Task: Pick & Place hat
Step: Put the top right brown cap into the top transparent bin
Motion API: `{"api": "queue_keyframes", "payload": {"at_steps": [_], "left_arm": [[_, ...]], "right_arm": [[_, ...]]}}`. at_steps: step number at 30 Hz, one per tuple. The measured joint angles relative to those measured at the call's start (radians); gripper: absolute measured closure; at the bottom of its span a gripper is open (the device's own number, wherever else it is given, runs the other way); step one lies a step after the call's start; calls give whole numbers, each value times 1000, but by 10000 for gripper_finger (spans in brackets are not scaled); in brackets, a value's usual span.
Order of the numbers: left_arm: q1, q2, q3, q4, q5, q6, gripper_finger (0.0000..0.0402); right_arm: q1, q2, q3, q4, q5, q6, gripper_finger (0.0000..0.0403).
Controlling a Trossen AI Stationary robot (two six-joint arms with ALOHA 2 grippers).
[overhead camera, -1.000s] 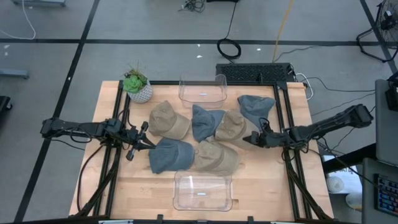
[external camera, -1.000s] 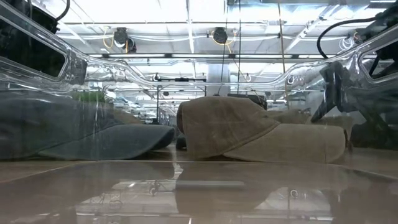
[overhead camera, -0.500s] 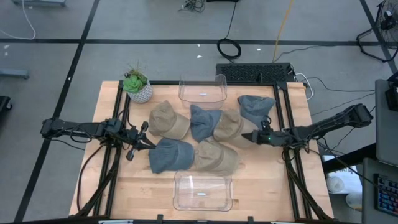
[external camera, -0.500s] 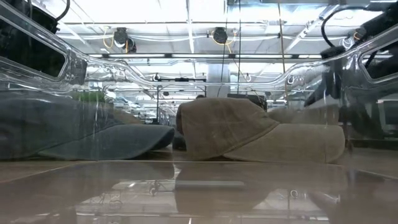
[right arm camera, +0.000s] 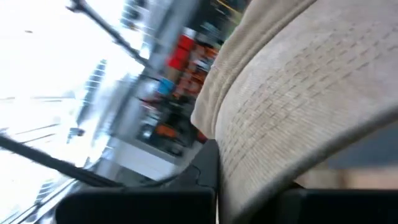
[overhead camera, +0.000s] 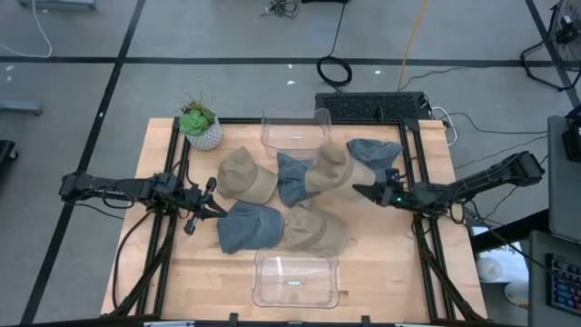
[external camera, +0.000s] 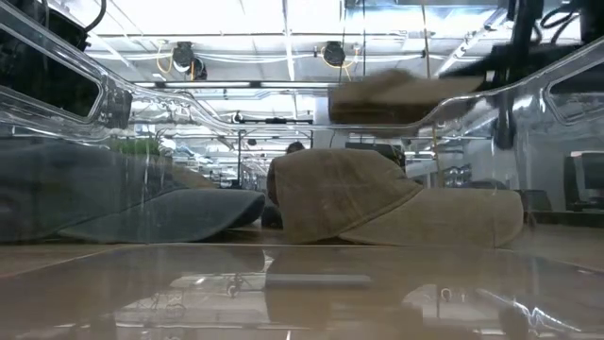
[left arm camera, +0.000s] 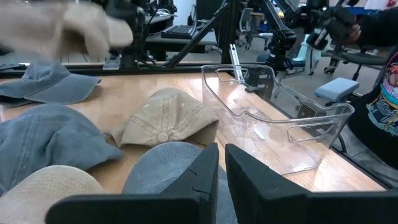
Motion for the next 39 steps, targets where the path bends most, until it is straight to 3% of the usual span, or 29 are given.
{"api": "queue_keyframes", "payload": {"at_steps": [8, 12, 17, 22, 25, 29, 35, 39], "left_arm": [[0, 0, 0, 0, 0, 0, 364], [0, 0, 0, 0, 0, 0, 364], [0, 0, 0, 0, 0, 0, 364], [0, 0, 0, 0, 0, 0, 364], [0, 0, 0, 0, 0, 0, 364], [0, 0, 0, 0, 0, 0, 364], [0, 0, 0, 0, 0, 0, 364], [0, 0, 0, 0, 0, 0, 364]], "right_arm": [[-40, 1, 0, 103, -1, -197, 401], [-80, 1, 54, 65, -7, -292, 401], [-173, 14, 249, -186, -70, -452, 402], [-317, 89, 536, -624, -113, -607, 402], [-416, 162, 679, -793, -152, -697, 402], [-557, 275, 825, -879, -302, -746, 402], [-735, 510, 981, -886, -706, -715, 402], [-801, 669, 1058, -856, -897, -705, 402]]}}
